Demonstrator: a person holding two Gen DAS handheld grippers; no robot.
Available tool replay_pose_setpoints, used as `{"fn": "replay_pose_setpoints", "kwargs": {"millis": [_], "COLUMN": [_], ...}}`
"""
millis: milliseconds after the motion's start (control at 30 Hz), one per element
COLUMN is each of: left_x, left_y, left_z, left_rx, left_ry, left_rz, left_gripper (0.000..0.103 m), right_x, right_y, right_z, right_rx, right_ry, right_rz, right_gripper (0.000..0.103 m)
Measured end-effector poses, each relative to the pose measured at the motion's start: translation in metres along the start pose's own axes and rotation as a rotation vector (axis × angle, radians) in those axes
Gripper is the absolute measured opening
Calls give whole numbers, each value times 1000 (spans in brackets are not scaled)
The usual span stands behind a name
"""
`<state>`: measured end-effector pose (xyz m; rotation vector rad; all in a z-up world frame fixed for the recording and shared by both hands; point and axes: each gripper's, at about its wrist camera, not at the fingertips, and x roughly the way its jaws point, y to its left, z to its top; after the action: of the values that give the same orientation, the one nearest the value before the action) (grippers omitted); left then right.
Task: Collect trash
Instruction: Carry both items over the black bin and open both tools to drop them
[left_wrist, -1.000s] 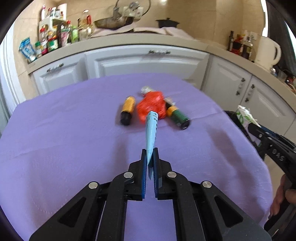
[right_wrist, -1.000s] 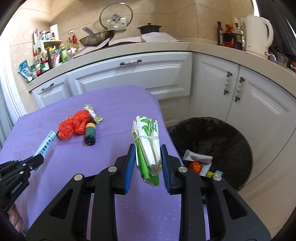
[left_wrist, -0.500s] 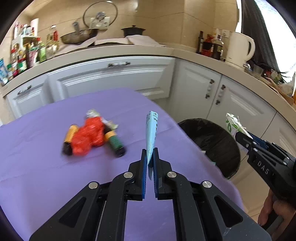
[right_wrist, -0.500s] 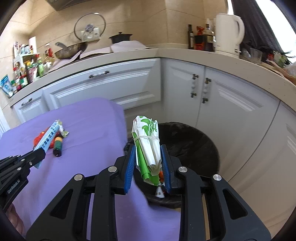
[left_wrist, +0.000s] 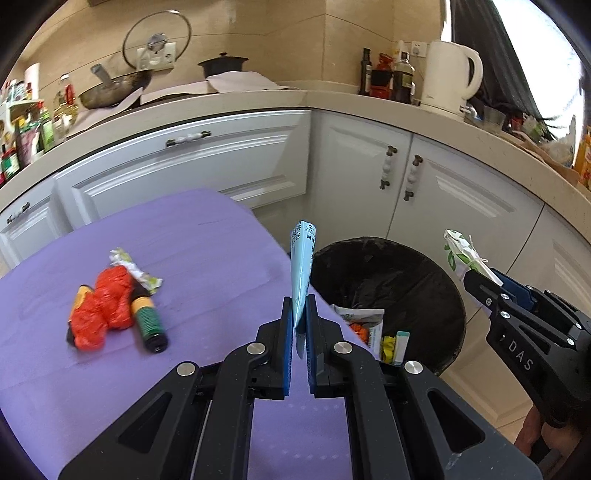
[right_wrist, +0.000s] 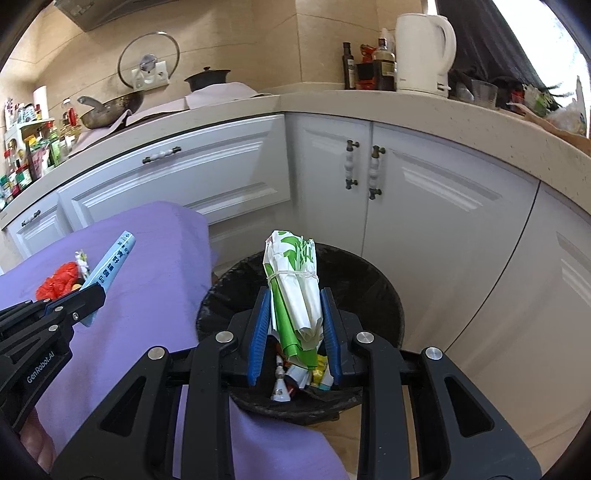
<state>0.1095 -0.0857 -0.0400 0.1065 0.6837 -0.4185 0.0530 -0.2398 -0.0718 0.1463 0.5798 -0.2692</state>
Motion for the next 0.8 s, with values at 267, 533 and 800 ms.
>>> {"fn": "replay_pose_setpoints", "kwargs": {"millis": [267,533,800], "left_x": [16,31,46], "left_y": [-20,-32,-41], "left_z": [5,9,12], "left_rx": [30,45,59], "left_ry": [10,22,38], "left_rz": [-10,-8,-9], "left_gripper": [7,7,7], "right_x": [10,20,32], "right_y": [-18,-30,-40], "right_z": [1,1,1], "right_rx": [25,42,56], "right_ry": [5,14,24], "right_rz": [-15,-26,-33], "right_gripper": [27,27,27]}}
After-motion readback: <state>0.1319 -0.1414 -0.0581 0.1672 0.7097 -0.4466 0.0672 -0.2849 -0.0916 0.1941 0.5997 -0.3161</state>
